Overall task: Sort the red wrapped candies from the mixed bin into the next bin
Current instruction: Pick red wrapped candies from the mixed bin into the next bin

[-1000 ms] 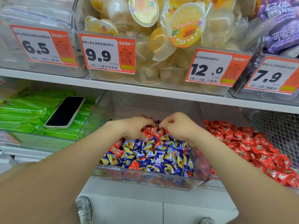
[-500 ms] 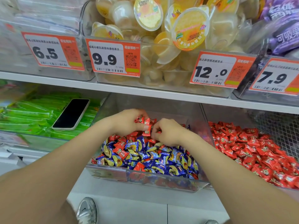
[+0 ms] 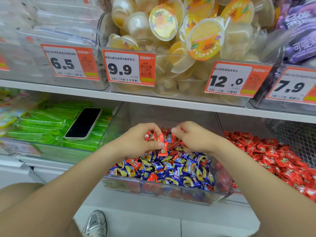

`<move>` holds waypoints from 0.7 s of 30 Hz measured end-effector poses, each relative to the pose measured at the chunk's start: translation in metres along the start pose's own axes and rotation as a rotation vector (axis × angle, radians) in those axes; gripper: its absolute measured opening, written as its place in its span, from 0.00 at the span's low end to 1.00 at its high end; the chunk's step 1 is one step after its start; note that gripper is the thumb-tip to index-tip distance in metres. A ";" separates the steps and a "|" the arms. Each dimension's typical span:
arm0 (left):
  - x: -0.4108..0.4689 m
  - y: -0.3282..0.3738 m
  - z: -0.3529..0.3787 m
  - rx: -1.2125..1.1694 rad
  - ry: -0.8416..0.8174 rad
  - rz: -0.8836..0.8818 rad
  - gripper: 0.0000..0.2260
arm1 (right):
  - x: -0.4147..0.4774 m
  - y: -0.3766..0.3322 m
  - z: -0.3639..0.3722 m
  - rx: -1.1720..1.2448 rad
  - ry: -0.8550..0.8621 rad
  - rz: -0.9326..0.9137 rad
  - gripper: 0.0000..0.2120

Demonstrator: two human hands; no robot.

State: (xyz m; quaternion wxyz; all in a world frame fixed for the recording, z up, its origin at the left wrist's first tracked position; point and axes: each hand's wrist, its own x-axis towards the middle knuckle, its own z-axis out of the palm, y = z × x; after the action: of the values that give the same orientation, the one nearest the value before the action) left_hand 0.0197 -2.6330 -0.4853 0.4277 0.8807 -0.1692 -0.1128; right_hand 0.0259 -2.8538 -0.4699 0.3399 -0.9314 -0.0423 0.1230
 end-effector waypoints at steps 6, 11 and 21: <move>-0.011 0.028 0.026 -0.086 0.210 0.219 0.08 | -0.044 -0.016 0.013 0.679 0.156 0.172 0.15; -0.018 0.063 0.053 -0.114 0.205 0.313 0.12 | -0.081 -0.006 -0.001 0.501 0.068 0.083 0.27; -0.003 0.132 0.123 0.017 -0.046 0.390 0.21 | -0.131 0.074 -0.077 0.799 0.072 0.071 0.14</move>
State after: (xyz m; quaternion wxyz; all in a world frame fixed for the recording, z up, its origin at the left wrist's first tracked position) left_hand -0.0514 -2.7961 -0.4556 0.4301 0.8320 -0.3473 -0.0467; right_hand -0.0813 -2.9801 -0.4343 0.6720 -0.7306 0.0532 0.1087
